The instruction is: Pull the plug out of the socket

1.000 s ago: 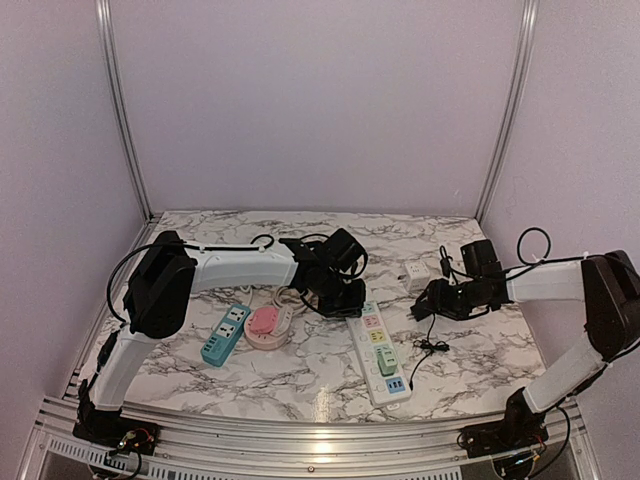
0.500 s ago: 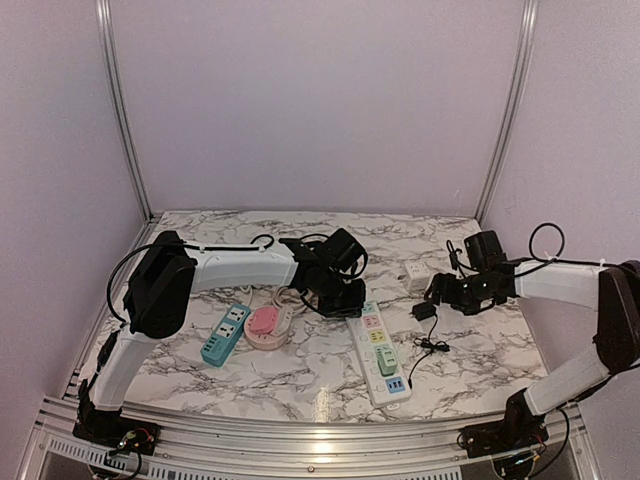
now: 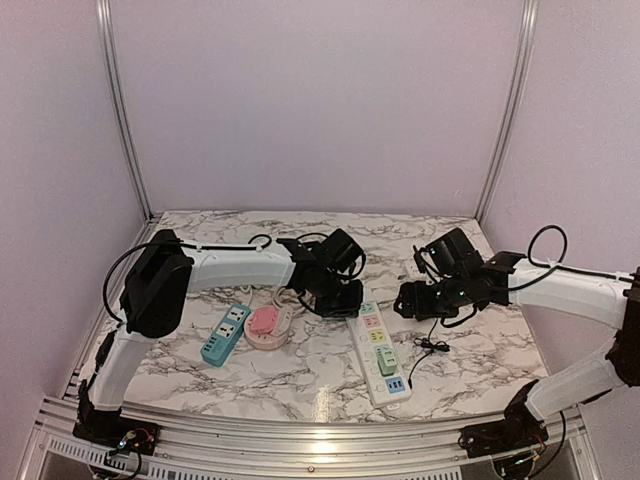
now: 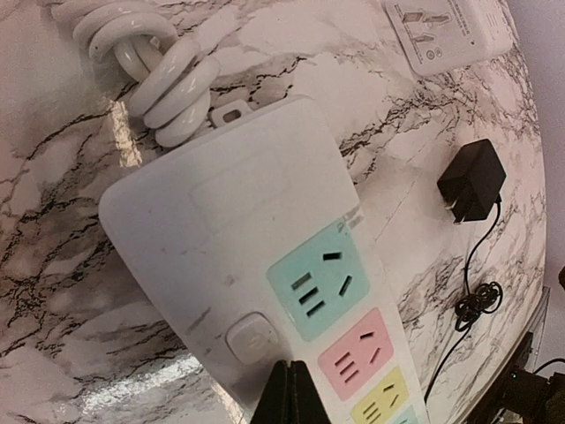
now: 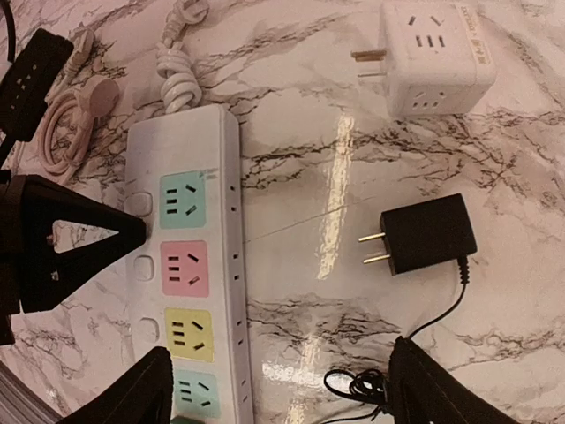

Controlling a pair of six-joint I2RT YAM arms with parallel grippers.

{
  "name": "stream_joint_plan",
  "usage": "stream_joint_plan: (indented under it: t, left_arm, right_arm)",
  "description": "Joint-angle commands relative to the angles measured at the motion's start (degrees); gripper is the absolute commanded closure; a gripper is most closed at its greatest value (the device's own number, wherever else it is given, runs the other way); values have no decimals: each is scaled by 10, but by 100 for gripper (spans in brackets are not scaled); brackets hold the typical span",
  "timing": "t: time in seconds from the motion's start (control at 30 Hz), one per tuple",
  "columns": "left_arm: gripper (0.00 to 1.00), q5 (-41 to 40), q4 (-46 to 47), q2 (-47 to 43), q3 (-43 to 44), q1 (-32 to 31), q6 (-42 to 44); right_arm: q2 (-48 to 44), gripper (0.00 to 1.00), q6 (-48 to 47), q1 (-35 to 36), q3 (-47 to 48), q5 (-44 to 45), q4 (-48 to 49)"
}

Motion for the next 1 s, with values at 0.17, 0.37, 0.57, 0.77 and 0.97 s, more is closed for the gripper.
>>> stream_joint_plan:
  t: [0.17,0.37,0.57,0.77,0.97]
  left_arm:
    - [100,9,-1,-59,-45,-15,16]
    - [100,31,23,-63,-58,-30,9]
    - [100,54,65,-76,-100,-40,-15]
    - [100,62,96,-94,-147,-50,-26]
    - [100,74,107,-107,-168,-58,-34]
  right_arm:
    - [-9,21,113,147,24,72,-81]
    - [-5,28,165,224,36,101,-104]
    - [19,37,198,278,48,128,-131]
    - [38,43,219,299,47,137,-136]
    - [48,47,218,299,44,136,-128]
